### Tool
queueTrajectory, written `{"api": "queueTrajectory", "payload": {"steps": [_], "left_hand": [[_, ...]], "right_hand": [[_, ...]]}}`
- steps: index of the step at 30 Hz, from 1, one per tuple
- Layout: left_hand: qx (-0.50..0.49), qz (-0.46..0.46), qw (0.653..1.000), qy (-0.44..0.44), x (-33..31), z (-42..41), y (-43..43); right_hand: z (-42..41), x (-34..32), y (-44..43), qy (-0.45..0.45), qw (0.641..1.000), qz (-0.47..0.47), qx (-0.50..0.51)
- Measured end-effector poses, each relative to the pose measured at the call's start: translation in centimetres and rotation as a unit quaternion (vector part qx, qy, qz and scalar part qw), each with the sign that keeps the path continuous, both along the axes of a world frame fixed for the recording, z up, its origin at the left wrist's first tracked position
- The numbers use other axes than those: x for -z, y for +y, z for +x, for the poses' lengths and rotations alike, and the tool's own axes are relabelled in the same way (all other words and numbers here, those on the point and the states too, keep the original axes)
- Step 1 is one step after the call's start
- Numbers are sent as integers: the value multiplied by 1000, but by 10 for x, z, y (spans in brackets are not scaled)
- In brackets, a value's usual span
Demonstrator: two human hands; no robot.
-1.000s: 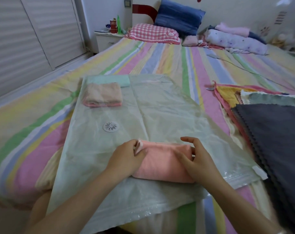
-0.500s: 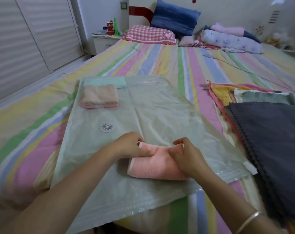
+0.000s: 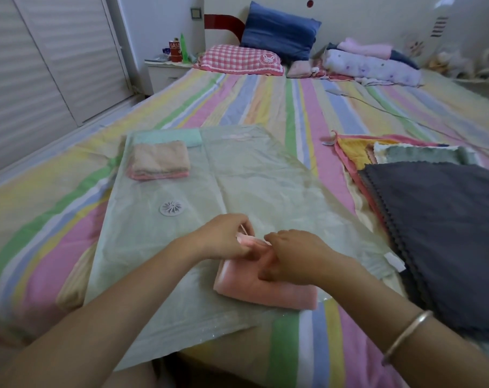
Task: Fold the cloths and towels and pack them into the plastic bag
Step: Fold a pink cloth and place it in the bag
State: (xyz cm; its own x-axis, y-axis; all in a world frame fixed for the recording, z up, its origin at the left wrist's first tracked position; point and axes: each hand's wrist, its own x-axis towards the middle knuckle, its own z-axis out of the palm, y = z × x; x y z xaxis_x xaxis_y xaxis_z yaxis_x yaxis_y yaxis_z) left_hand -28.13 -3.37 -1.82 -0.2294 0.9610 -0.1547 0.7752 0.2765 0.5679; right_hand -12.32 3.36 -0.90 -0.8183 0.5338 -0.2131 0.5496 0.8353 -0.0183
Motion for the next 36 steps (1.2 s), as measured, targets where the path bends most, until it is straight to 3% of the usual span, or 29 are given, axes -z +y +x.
{"api": "queueTrajectory", "payload": {"steps": [3, 6, 11, 18, 22, 24, 30, 36], "left_hand": [[-55, 114, 987, 98, 0, 8, -10], [-68, 202, 965, 155, -7, 23, -32], [66, 97, 982, 147, 2, 44, -58], [143, 26, 966, 215, 21, 53, -63], [156, 16, 972, 173, 21, 47, -59], [155, 19, 975, 161, 17, 41, -58], [212, 11, 944, 252, 19, 49, -69], [179, -3, 971, 158, 13, 34, -71]], "right_hand": [[-1, -5, 3, -61, 998, -10, 20], [6, -10, 8, -78, 990, -95, 68], [31, -6, 19, 27, 950, -256, 178], [87, 6, 31, 253, 845, -323, 344], [115, 10, 23, 333, 789, -373, 357], [125, 9, 19, 353, 775, -385, 354], [133, 1, 9, 377, 753, -411, 349], [134, 0, 2, 369, 757, -422, 335]]}}
